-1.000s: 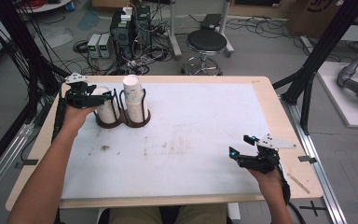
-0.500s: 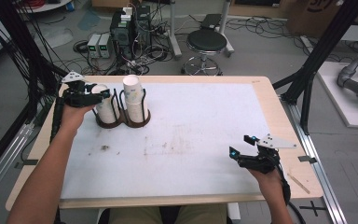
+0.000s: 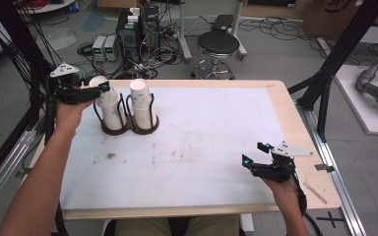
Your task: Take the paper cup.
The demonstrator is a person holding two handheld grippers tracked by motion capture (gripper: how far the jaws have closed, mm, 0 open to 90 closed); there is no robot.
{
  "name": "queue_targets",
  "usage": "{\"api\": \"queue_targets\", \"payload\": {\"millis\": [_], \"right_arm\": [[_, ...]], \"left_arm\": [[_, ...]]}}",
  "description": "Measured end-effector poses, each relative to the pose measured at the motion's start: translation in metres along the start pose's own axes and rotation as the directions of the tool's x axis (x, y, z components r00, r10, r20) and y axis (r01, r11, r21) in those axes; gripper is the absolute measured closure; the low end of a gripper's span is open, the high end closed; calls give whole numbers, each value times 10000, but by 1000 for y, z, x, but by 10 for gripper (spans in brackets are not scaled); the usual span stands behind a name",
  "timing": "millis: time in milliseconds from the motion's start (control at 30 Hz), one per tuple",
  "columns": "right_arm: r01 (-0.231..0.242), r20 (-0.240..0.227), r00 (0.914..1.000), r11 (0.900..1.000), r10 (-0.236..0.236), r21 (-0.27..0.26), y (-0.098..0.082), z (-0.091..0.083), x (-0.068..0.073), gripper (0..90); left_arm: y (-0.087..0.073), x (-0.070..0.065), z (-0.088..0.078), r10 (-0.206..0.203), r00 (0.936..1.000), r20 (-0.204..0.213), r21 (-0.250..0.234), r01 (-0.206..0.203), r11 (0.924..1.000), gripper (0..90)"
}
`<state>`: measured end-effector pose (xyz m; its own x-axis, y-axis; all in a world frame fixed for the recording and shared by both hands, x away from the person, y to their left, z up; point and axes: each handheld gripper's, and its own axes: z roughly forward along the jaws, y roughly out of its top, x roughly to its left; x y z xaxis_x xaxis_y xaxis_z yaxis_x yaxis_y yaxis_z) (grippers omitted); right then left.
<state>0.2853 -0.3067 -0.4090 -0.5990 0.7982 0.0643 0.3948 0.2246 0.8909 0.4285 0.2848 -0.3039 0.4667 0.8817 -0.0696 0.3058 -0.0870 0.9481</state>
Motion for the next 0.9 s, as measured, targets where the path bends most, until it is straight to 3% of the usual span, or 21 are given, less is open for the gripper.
{"api": "queue_targets", "payload": {"millis": [300, 600, 767, 800, 833, 900], "right_arm": [[-13, -31, 10000, 10000, 13, 9, 1, 0, 2, 209], [-36, -38, 10000, 10000, 36, 26, 2, 2, 3, 209], [-35, -64, 10000, 10000, 35, -25, 2, 3, 3, 209], [-18, -78, 10000, 10000, 18, -19, 3, 3, 3, 209], [12, -75, 10000, 10000, -12, 0, 3, 3, 3, 209], [-1, -66, 10000, 10000, 1, 12, 3, 4, 4, 209]], "left_arm": [[10, -1, -25, -209, 9993, 324, -965, 240, 9950, 363], [16, -14, -51, 144, 9958, 906, -1464, -9, 9892, 365], [14, -29, -64, 447, 9876, 1507, -1641, -196, 9863, 366], [13, -32, -67, 579, 9846, 1652, -1639, -305, 9860, 367], [10, -40, -69, 758, 9760, 2043, -1706, -408, 9845, 367], [9, -42, -70, 789, 9741, 2119, -1707, -426, 9844, 367]]}}
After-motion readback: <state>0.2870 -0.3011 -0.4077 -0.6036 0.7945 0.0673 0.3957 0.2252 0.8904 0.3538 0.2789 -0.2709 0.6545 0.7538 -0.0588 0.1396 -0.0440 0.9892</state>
